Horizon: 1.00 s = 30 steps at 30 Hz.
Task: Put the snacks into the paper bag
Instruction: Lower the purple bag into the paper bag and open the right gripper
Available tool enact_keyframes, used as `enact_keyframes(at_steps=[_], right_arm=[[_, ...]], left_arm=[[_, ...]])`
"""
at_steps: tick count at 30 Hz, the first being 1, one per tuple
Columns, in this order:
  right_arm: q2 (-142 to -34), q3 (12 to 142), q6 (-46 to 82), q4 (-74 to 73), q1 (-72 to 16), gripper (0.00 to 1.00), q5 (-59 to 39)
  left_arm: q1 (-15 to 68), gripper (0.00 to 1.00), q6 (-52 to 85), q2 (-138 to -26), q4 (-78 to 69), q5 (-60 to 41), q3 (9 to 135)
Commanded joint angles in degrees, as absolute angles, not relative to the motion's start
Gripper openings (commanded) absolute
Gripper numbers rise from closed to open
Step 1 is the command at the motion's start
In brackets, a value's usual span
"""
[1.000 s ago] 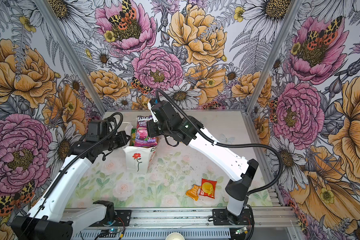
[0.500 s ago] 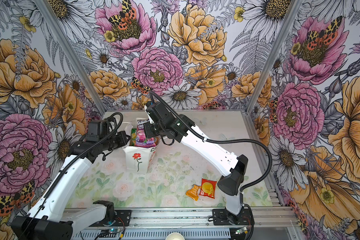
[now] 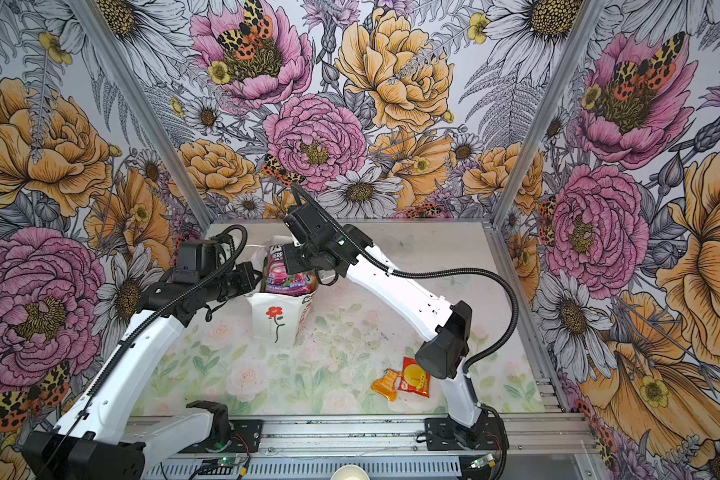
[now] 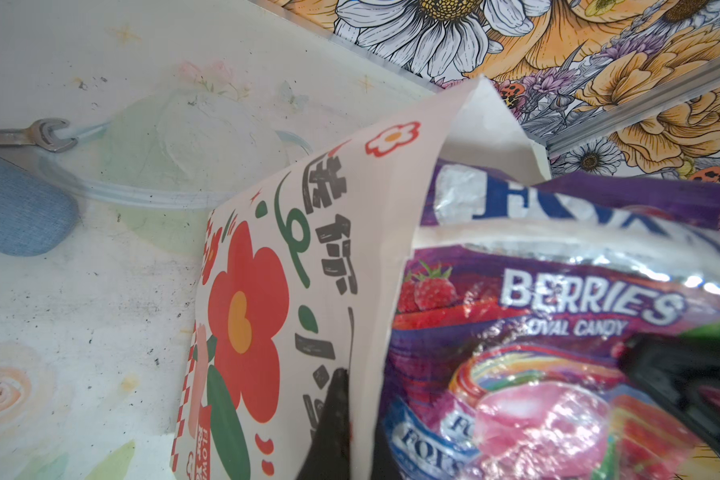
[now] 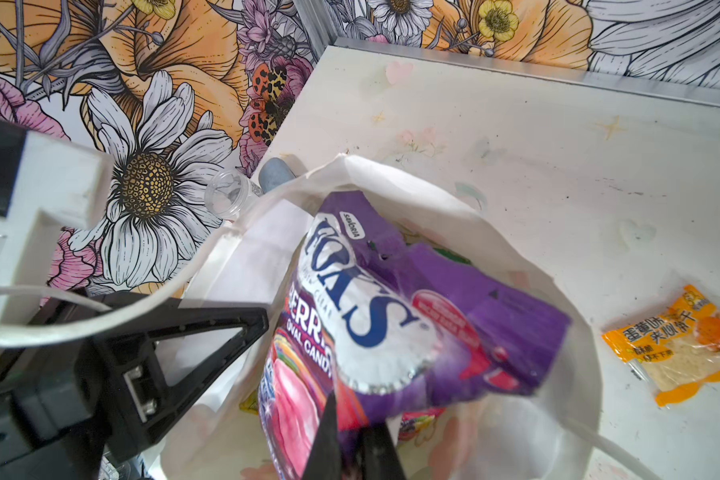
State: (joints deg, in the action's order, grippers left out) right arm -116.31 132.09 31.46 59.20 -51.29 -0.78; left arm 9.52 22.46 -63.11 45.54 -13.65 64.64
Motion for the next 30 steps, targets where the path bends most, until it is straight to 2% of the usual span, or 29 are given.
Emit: enact_keyframes(at_steps=[1, 18, 30], right_arm=[[-118.9, 135.3, 32.6, 60.0, -50.9, 0.0, 0.0], [-129.5, 141.8, 33.8, 61.4, -53.3, 0.0, -3.2], [-131.3, 138.6, 34.4, 61.5, -53.8, 0.0, -2.0]], left_arm=[[9.9, 0.01, 21.5, -61.6, 39.8, -15.7, 65.2], [9.6, 0.01, 21.6, -61.8, 39.8, -16.0, 65.2], [8.4, 0.01, 22.2, -61.5, 39.8, -15.6, 65.2]])
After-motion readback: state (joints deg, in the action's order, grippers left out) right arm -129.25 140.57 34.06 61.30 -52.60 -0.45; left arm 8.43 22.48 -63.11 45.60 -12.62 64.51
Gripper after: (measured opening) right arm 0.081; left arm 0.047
